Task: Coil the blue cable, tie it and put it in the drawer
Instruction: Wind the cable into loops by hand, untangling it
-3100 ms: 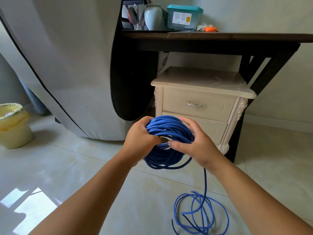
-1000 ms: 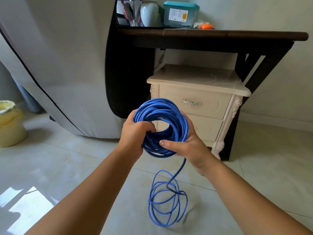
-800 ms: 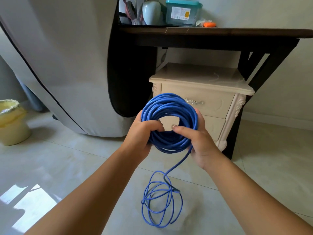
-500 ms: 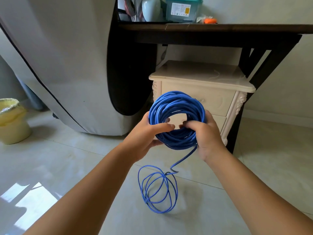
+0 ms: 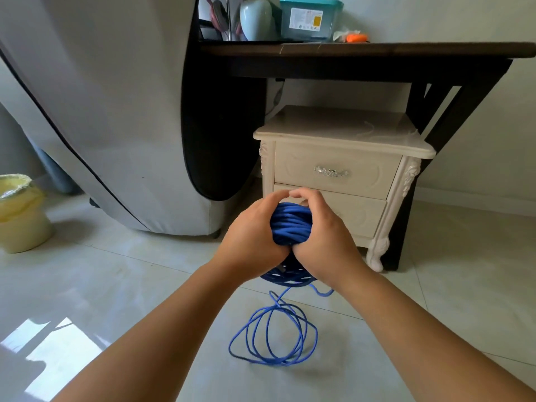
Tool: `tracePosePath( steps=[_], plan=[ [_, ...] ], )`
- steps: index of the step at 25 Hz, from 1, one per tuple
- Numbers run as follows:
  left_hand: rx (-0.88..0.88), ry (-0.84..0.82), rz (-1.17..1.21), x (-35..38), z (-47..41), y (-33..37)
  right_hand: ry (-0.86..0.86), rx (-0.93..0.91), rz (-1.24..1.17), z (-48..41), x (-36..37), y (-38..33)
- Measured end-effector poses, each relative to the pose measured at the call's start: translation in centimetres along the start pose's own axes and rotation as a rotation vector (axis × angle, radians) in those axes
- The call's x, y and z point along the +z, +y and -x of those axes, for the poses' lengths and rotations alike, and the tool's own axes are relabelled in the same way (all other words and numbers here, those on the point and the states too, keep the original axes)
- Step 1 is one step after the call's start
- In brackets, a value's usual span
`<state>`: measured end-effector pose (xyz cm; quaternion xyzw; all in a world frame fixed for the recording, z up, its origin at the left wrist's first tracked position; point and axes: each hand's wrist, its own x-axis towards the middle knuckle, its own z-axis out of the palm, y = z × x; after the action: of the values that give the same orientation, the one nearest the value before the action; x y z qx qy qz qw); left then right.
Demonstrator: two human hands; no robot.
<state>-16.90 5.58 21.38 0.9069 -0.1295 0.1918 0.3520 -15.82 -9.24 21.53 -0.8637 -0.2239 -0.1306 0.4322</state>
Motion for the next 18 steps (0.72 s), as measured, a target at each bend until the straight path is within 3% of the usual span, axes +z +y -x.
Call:
tracePosePath(
  steps=[5,11,15,18],
  plan=[
    [-0.092,0.080,0.182,-0.5,-0.2,0.5,-0.011,0.039,-0.224,-0.2,-1.4,-0.4],
    [-0.505,0.219,0.664,-1.9,-0.9,0.2,-0.110,0.253,-0.594,0.4,-1.1,0.5],
    [-0.591,0.127,0.871,-1.6,-0.4,0.4,-0.057,0.399,-0.827,0.4,0.3,0.3],
    [-0.576,0.028,0.966,-1.0,-0.1,0.5,0.006,0.455,-0.852,-0.3,-0.1,1.2]
  ],
)
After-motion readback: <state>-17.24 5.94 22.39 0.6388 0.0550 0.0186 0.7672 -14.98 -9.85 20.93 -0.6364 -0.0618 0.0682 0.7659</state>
